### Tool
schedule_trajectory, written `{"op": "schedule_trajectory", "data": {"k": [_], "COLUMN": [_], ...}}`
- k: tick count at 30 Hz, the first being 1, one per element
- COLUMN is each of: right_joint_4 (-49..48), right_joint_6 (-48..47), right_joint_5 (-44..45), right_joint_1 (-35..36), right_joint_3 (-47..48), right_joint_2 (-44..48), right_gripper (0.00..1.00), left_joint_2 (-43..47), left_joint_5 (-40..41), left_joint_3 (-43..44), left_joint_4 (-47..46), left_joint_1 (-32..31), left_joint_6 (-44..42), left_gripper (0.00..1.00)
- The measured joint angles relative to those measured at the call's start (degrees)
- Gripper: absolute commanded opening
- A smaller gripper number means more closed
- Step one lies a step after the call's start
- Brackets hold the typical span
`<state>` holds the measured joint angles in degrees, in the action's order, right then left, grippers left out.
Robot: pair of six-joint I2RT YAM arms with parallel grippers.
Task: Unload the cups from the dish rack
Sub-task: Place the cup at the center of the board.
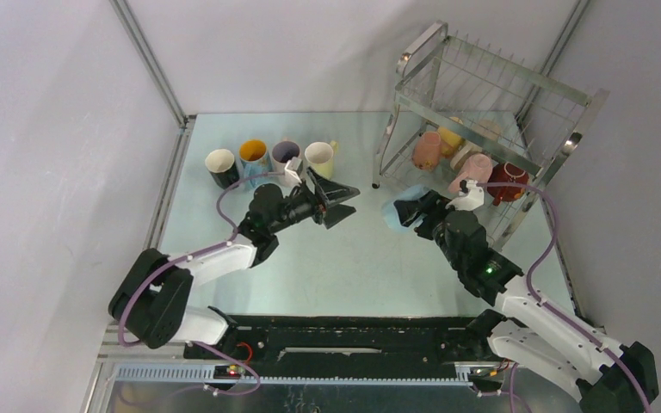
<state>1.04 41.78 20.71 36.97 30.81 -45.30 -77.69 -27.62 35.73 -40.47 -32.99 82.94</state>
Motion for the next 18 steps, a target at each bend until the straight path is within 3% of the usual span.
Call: {"op": "schedule_trajectory", "data": {"k": [8,18], "right_joint_4": [-1.99,-4.37], "right_joint_6": [4.48,7.78], "right_joint_5": [-3.85,-6.86], "right_joint_1": [0.17,0.26], "right_joint_3": [0.0,0.0], "right_joint_2": [0.11,0.57], "right_gripper": [0.14,0.14], "left_joint_2": [-3.02,-5.66], "left_joint_5": [-1.31,-1.73], "left_joint_3": [-1.31,-2.14], "left_joint_4": [-9.97,-17.66], "left_joint_1": [-0.81,-2.25], "left_joint_6": [6.05,12.11], "left_gripper": [0.71,0.66]}}
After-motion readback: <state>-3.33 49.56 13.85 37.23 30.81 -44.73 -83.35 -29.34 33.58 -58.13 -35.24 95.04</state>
